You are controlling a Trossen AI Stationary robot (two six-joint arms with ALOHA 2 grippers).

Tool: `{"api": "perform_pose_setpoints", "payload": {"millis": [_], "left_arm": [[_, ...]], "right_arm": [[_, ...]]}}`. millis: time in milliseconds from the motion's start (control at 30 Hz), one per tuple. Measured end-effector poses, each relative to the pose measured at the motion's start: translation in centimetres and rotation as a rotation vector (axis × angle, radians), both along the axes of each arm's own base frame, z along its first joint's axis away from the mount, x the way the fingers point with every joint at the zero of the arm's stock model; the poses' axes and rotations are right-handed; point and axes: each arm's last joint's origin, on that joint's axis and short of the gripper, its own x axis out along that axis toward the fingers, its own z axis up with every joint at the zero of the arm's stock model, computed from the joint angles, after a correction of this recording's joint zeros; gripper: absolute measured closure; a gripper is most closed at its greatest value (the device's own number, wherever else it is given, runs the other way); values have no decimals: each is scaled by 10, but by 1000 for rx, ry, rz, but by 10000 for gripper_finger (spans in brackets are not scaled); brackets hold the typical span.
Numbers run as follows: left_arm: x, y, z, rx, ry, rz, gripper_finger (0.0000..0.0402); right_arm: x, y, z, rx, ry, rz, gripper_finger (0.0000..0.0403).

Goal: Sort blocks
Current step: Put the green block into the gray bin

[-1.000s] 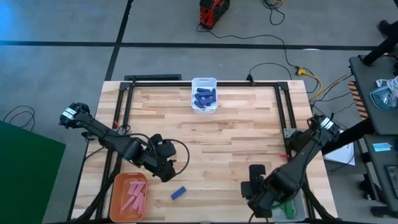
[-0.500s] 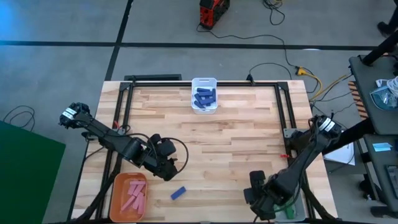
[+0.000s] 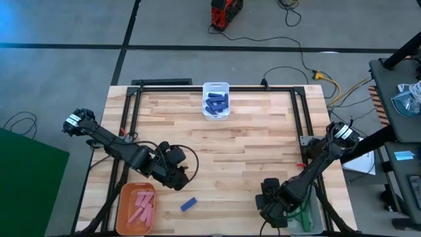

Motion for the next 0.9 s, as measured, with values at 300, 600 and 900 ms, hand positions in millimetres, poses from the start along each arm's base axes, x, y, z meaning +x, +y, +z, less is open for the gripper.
{"api": "perform_pose_setpoints", "payload": {"millis": [300, 600, 900], "left_arm": [[0, 0, 0, 8, 3, -8, 248], [0, 0, 0, 31, 13, -41, 248], [0, 0, 0, 39, 17, -53, 248]], "right_arm": [[12, 1, -23, -8, 69, -28, 48], [21, 7, -35, -7, 126, -34, 42], [23, 7, -45, -45, 139, -5, 42]]}}
